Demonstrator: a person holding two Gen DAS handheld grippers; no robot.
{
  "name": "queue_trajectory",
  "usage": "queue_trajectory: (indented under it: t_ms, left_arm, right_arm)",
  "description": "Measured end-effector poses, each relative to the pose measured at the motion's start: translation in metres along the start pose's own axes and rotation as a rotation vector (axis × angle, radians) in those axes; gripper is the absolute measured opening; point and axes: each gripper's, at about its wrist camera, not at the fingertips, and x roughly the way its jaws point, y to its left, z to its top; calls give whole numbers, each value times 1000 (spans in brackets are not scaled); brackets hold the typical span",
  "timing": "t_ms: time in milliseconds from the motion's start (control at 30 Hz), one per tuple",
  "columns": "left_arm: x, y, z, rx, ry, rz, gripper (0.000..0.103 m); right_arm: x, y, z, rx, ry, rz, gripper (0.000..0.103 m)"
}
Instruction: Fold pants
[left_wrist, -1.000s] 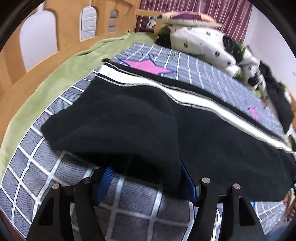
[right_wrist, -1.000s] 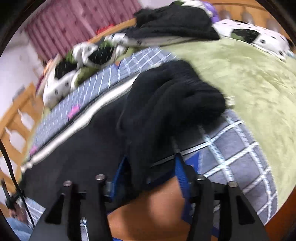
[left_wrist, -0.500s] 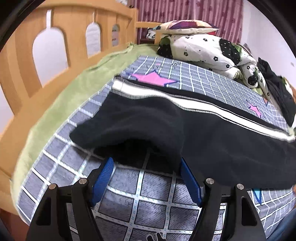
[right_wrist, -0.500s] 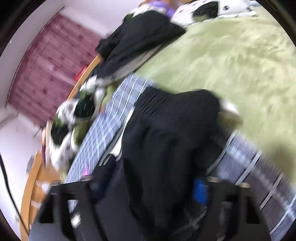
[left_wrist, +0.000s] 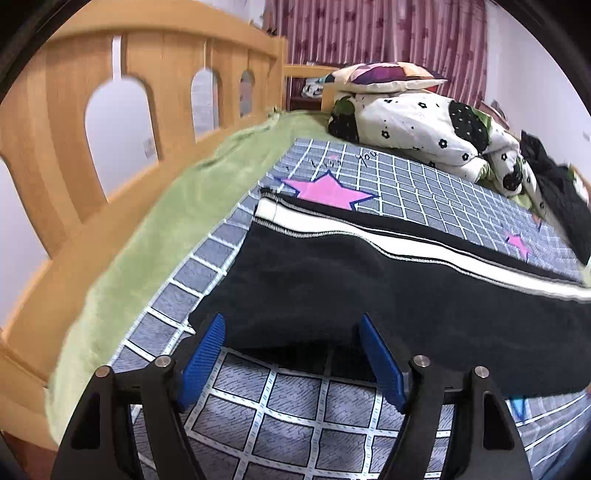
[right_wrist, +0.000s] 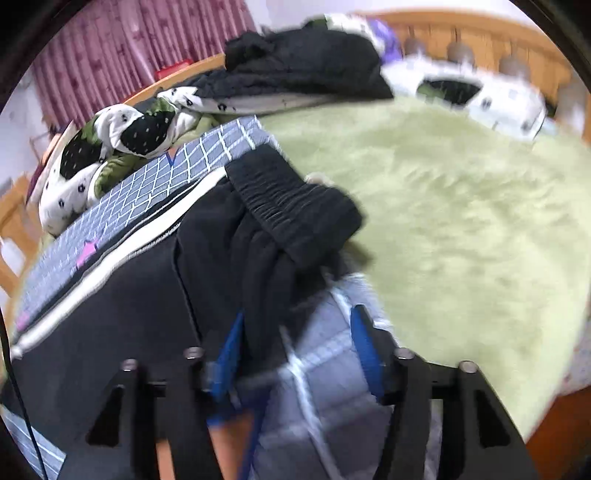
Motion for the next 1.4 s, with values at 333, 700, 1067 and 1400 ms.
queue_trajectory:
  t_ms: [333,700,1067,1400]
  left_arm:
    - [15,52,-51,-322,69,-442,76]
    - [60,39,-45,-534,105,-594,79]
    - [43,83,1,-595,-88,-430,14]
    - [36,85,20,-294,34,-67,22]
  right_arm:
    - [-73,48,15,-83,-107,-38,57]
    - [-76,162,52,0,-74,210,57]
    - [-78,281,43,-134,-18,328,57]
    - [-86,342,32,-273,2,372,57]
